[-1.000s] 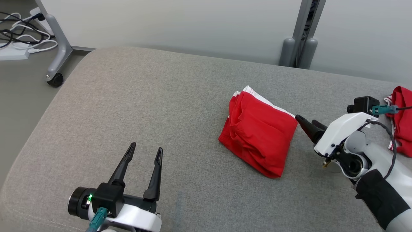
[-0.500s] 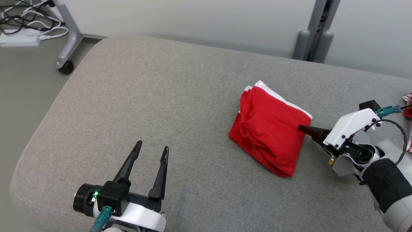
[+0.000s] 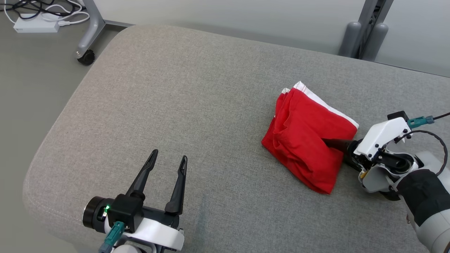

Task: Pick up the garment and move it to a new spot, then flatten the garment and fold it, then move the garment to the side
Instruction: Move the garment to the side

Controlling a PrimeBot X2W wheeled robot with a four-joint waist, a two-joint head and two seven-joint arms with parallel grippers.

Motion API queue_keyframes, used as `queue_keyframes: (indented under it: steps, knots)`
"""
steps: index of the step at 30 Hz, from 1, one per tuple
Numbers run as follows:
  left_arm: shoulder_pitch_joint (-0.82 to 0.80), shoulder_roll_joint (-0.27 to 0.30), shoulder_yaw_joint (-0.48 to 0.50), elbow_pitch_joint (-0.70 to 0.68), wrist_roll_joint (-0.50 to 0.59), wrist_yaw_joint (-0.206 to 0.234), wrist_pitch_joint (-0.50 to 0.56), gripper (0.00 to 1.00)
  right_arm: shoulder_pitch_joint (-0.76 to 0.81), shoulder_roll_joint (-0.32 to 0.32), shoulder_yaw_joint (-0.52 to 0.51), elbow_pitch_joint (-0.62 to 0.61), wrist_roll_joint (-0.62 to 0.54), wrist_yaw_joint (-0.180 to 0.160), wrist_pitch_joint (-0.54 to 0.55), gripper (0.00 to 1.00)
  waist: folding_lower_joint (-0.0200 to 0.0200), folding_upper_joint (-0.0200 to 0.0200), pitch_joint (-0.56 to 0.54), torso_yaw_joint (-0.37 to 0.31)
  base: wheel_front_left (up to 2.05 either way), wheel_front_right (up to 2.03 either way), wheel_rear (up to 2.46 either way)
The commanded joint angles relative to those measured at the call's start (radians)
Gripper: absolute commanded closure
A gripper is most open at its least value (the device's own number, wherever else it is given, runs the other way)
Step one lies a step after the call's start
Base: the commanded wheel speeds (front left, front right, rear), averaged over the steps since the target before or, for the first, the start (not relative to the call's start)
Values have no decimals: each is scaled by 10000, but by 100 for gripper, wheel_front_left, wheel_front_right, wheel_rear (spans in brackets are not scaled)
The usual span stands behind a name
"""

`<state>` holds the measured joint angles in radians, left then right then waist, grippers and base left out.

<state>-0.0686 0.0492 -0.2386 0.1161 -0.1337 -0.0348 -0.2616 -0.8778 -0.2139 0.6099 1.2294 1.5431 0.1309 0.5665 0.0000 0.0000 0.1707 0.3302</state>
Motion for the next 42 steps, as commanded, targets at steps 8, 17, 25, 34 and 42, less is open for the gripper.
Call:
queue_keyframes:
  steps: [8, 17, 25, 34, 42]
  knots:
    - [-165, 36, 113, 43, -66, 100, -41, 0, 44, -266, 224, -734, -263, -2, 76, 100, 0, 0, 32, -140, 0, 0, 0]
    - [-304, 36, 217, 1, 61, 3, -41, 0, -538, -1775, 1063, -2452, -1315, -2, 472, 100, 0, 0, 222, -875, 0, 0, 0]
    - [-546, 36, 285, 9, 296, -179, -41, 0, -1692, -3035, 1758, -3289, -2164, -2, 932, 100, 0, 0, 766, -1365, 0, 0, 0]
    - [-809, 38, 471, -134, 548, -345, -41, 0, -2886, -4025, 2292, -3479, -2817, -2, 1519, 100, 0, 0, 1376, -1597, 0, 0, 0]
    - [-784, 104, 746, -303, 706, -440, -41, 0, -3788, -4732, 2475, -3280, -3005, -2, 2435, 100, 0, 0, 1667, -1720, 0, 0, 0]
